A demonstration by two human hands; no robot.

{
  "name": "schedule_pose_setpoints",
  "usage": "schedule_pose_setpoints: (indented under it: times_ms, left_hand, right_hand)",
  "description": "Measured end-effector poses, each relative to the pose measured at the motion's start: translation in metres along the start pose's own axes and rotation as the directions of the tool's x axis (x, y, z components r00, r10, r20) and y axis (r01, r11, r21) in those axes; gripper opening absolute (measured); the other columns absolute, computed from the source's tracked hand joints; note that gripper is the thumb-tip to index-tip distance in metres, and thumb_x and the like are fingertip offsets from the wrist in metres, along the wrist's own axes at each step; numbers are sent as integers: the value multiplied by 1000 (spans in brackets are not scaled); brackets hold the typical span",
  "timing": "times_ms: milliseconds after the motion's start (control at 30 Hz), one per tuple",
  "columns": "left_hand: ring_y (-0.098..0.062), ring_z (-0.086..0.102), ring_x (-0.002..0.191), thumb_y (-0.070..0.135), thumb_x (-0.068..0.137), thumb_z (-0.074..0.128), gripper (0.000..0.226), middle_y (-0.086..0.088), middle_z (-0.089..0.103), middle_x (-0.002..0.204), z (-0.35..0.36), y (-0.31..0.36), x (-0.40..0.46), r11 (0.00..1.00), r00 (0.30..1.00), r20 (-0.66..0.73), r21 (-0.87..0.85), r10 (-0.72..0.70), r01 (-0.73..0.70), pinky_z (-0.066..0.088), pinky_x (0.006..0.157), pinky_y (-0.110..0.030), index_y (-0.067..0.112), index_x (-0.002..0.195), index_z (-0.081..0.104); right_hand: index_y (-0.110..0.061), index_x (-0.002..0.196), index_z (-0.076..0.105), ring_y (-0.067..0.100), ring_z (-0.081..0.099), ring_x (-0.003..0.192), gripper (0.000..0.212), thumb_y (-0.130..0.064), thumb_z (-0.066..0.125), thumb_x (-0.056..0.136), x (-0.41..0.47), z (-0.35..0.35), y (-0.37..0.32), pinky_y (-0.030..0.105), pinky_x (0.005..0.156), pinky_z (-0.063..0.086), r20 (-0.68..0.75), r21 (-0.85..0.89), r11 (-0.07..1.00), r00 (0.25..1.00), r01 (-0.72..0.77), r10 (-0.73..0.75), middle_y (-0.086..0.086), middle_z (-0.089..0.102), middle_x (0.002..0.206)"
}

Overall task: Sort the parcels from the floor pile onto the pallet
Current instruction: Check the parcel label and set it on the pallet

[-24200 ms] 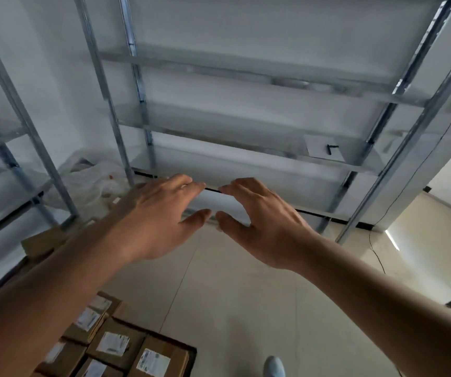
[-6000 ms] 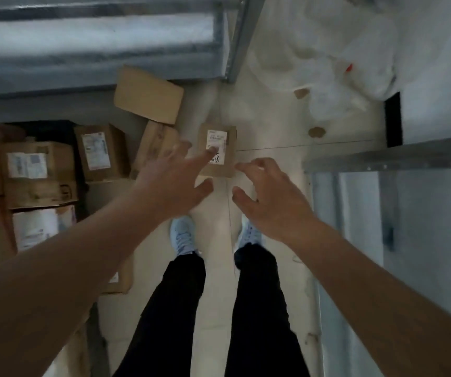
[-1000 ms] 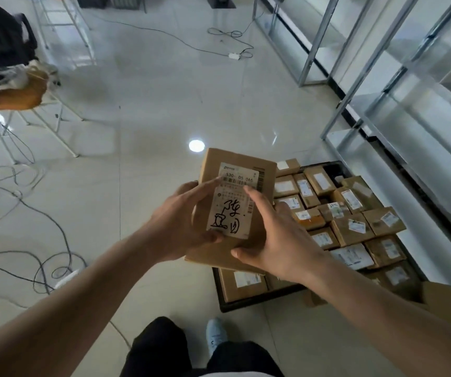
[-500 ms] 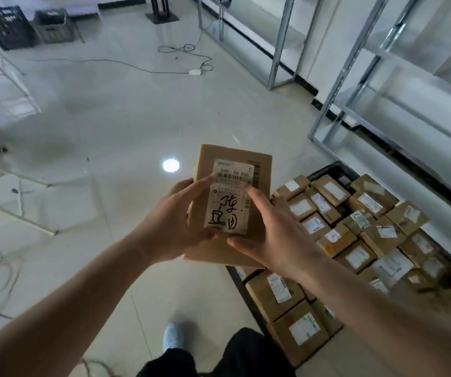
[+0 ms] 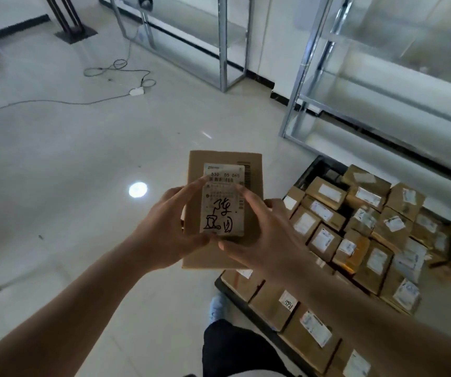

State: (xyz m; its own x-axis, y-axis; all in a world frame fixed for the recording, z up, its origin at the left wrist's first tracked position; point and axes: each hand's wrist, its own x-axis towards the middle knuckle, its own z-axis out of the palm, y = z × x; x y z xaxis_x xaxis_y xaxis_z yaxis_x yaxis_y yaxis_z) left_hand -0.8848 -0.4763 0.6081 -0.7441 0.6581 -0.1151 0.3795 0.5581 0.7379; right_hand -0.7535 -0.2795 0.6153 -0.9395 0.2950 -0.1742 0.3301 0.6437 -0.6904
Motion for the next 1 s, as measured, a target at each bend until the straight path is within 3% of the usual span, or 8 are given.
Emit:
schedule_pose_setpoints:
  times_ms: [167, 300, 467, 633, 733, 900, 1000]
  left_hand:
    - [-23, 53, 133, 25, 76, 89, 109, 7, 27, 159, -45, -17, 103, 998, 996, 49, -10, 70, -70, 64, 82, -35, 51, 159, 23]
    - [-25, 54, 134, 23, 78, 88, 111, 14, 11, 165, -75, -22, 177, 993, 985, 123, -19, 117, -116, 65, 81, -41, 55, 158, 18]
    - [-26, 51, 137, 23, 78, 87, 110, 19, 13, 164, -105, -43, 280, 977, 949, 232, -30, 211, -210, 64, 85, -36, 52, 159, 18]
    - [-23, 47, 141, 24, 77, 88, 112, 14, 13, 166, -132, -66, 390, 946, 874, 365, -70, 321, -318, 63, 88, -36, 42, 162, 18]
    - [-21, 51, 137, 33, 76, 89, 111, 20, 15, 164, -147, -69, 448, 931, 824, 450, -55, 345, -361, 62, 89, -36, 45, 161, 19]
    - [-23, 43, 143, 35, 75, 89, 111, 21, 15, 165, -139, -56, 520, 890, 722, 570, -36, 392, -454, 61, 93, -42, 49, 159, 18]
    - [-23, 45, 141, 33, 77, 89, 109, 22, 16, 163, -119, -41, 556, 875, 664, 614, -94, 426, -474, 62, 89, -38, 51, 158, 18]
  right_hand:
    - [-53, 159, 15, 27, 37, 142, 105, -63, 81, 79, 94, -1, -17, 57, 109, 50, -102, 39, 999, 995, -19, 23, -14, 15, 153]
    - [-47, 162, 17, 24, 27, 149, 107, -68, 77, 77, 157, -14, -27, 55, 120, 38, -201, 11, 999, 979, -35, 36, -22, 4, 160]
    - [-50, 161, 16, 26, 25, 152, 110, -66, 82, 75, 238, -13, -35, 55, 121, 36, -293, 24, 987, 943, -158, 158, -19, 5, 164]
    - [-48, 161, 18, 24, 29, 150, 110, -70, 80, 73, 323, -3, -51, 55, 119, 40, -424, 75, 955, 858, -286, 290, -11, 12, 167]
    - [-49, 160, 17, 24, 28, 151, 108, -76, 71, 71, 363, -2, -63, 58, 117, 41, -466, 154, 927, 803, -341, 372, -8, 14, 167]
    - [-46, 162, 20, 22, 25, 153, 109, -64, 83, 74, 400, -13, -67, 57, 117, 42, -511, 256, 857, 689, -448, 513, -8, 12, 168]
    - [-43, 162, 25, 21, 29, 152, 106, -59, 85, 75, 416, -33, -53, 54, 116, 45, -533, 305, 829, 637, -469, 556, -7, 14, 168]
